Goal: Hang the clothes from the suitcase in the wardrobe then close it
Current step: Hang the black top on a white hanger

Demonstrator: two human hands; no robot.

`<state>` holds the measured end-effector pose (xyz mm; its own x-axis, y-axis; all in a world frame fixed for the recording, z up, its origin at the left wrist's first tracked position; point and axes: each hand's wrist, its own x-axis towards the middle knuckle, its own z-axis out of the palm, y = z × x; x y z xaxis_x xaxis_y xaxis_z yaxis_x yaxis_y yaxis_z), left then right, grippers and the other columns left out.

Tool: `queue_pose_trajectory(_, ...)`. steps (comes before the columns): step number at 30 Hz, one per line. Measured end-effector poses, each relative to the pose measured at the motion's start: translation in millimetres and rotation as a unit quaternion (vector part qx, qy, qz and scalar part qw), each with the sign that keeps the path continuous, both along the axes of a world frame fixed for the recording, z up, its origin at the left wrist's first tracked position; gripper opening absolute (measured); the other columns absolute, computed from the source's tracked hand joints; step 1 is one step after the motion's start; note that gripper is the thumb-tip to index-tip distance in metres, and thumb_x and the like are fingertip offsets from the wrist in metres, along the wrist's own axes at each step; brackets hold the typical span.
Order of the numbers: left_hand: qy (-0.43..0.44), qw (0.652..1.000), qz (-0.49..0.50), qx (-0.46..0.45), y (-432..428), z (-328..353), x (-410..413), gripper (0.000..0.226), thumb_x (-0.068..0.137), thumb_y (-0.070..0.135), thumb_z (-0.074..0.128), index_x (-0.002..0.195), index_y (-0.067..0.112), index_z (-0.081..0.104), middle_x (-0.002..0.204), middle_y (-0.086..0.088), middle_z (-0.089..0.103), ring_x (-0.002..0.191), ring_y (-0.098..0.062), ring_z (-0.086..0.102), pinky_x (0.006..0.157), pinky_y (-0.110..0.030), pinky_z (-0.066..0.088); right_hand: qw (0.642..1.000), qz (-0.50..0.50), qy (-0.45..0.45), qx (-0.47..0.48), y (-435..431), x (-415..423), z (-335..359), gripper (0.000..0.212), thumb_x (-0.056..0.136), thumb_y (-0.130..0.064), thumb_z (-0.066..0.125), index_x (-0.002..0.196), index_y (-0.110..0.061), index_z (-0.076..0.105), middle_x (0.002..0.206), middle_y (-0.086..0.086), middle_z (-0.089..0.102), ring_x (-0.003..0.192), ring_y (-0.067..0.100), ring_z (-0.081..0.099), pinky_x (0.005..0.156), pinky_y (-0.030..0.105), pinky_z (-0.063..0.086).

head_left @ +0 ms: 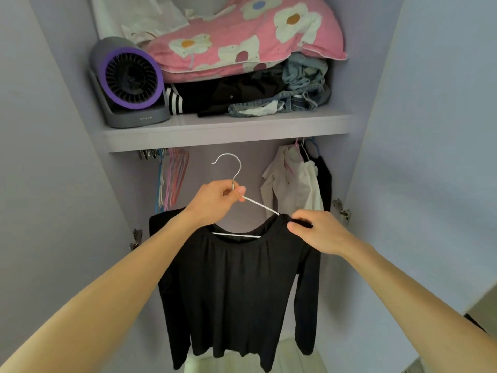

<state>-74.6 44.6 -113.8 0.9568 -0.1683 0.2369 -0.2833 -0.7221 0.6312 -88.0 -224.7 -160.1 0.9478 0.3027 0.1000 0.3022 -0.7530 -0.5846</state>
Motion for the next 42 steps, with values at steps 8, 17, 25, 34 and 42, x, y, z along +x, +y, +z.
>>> queue_pose_trajectory(8,0.017,0.999,0.012,0.047,-13.0,-1.5,43.2,0.036,0.100,0.051,0.048,0.091,0.021,0.066,0.091,0.009,0.063,0.091,-0.010,0.057,0.078,-0.027,0.041,0.993,-0.025,0.086,0.077,8.9,17.1,4.1,0.036,0.098,-0.040,0.053,0.072,-0.016,0.048,0.063,-0.007,0.043,0.060,0.010,0.041,0.063,0.025,0.033)
queue_pose_trajectory(17,-0.143,0.936,0.091,0.307,-3.1,4.6,114.1,0.048,0.097,0.035,0.051,0.144,0.022,0.046,0.154,-0.009,0.036,0.141,-0.030,0.032,0.110,-0.045,0.032,0.986,-0.158,0.054,-0.020,10.1,80.3,2.7,0.031,0.099,-0.028,0.050,0.070,-0.016,0.048,0.062,-0.001,0.053,0.059,0.015,0.051,0.053,0.028,0.035)
queue_pose_trajectory(25,-0.271,0.887,0.183,0.327,-0.2,-13.8,210.7,0.075,0.100,0.054,0.029,0.158,0.031,-0.013,0.166,-0.003,-0.018,0.153,-0.025,-0.016,0.121,-0.057,-0.007,0.973,-0.218,0.066,0.024,24.4,179.6,-30.4,0.026,0.090,-0.020,0.051,0.065,-0.014,0.045,0.065,0.002,0.051,0.062,0.018,0.050,0.054,0.028,0.034)
queue_pose_trajectory(34,-0.410,0.824,0.251,0.301,-2.6,-45.4,261.9,0.067,0.100,0.059,0.008,0.155,0.033,-0.022,0.165,-0.004,-0.021,0.151,-0.028,-0.022,0.119,-0.059,-0.014,0.957,-0.255,-0.107,0.090,38.3,280.4,-56.6,0.017,0.090,-0.012,0.047,0.093,-0.002,0.060,0.091,0.017,0.064,0.090,0.037,0.062,0.067,0.036,0.044)
queue_pose_trajectory(42,-0.439,0.819,0.245,0.276,-0.1,-48.8,269.4,0.067,0.100,0.059,0.011,0.154,0.035,-0.023,0.165,-0.002,-0.021,0.150,-0.026,-0.024,0.117,-0.058,-0.017,0.947,-0.291,-0.123,0.063,52.5,342.2,-67.8,0.046,0.094,-0.012,0.047,0.139,-0.006,0.044,0.134,0.018,0.054,0.118,0.036,0.054,0.094,0.038,0.047)
